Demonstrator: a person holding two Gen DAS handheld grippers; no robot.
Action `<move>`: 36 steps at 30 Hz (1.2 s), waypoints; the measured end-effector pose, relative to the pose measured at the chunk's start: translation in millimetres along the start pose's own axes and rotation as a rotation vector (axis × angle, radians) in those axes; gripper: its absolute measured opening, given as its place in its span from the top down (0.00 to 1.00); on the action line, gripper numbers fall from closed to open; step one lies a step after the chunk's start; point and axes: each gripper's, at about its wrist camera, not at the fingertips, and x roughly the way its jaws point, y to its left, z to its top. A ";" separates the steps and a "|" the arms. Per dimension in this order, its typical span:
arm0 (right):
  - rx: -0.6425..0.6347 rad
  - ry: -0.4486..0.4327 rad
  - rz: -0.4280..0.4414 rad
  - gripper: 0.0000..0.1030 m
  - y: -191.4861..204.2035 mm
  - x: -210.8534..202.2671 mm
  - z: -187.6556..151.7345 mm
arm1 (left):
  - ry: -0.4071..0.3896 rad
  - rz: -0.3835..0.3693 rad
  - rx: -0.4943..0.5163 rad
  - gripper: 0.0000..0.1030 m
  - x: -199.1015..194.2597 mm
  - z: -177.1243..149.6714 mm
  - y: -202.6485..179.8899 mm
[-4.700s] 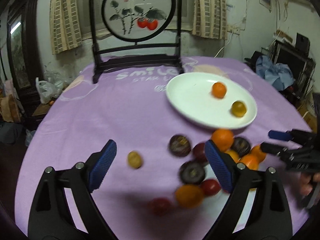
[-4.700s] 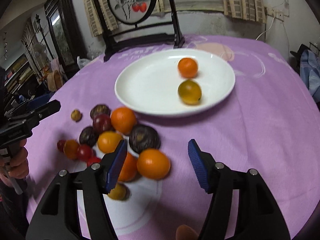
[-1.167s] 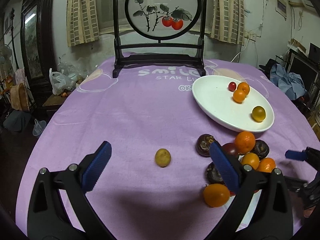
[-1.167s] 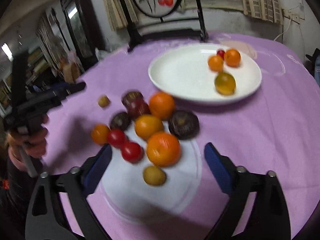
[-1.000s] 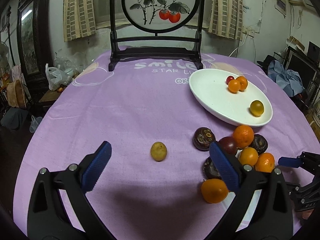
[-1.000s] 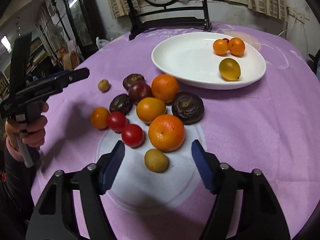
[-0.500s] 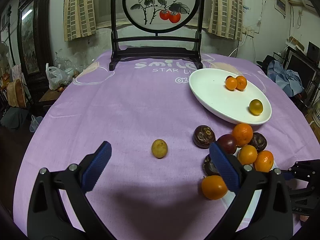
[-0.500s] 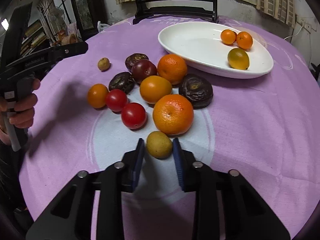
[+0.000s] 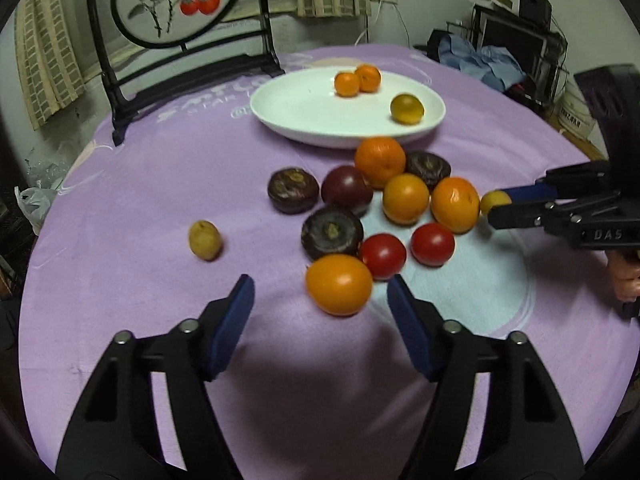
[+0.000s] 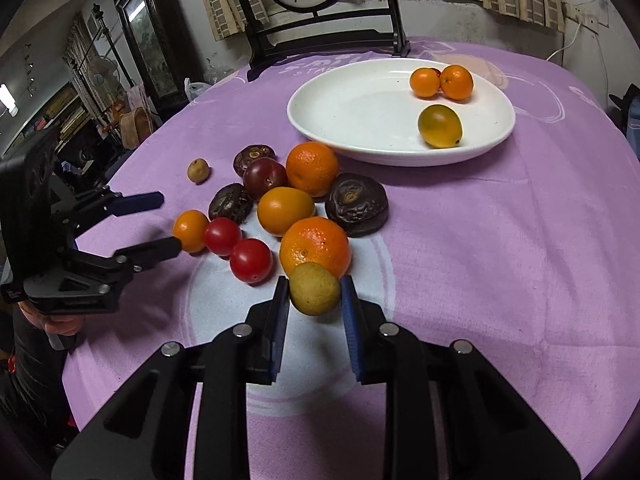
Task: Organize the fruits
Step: 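Grasp a small yellow-green fruit with the right gripper while the left gripper grasps an orange tomato, then carry both fruits over the white plate and open both grippers to release them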
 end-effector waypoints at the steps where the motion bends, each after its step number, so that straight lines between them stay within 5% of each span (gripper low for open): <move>1: -0.001 0.000 0.001 0.74 0.5 -0.3 -0.1 | 0.011 -0.003 0.002 0.38 4.3 -0.1 -0.1; 14: -0.005 -0.011 -0.006 0.74 2.4 -3.8 -1.7 | 0.036 -0.064 -0.021 0.59 15.6 -2.0 1.7; 26: -0.012 -0.027 0.009 0.74 4.4 -6.5 -0.5 | 0.022 -0.048 -0.011 0.61 12.1 -0.8 -0.4; 36: 0.063 -0.289 -0.039 0.74 -15.4 -16.7 45.7 | -0.142 -0.072 -0.129 0.62 -4.4 59.4 2.8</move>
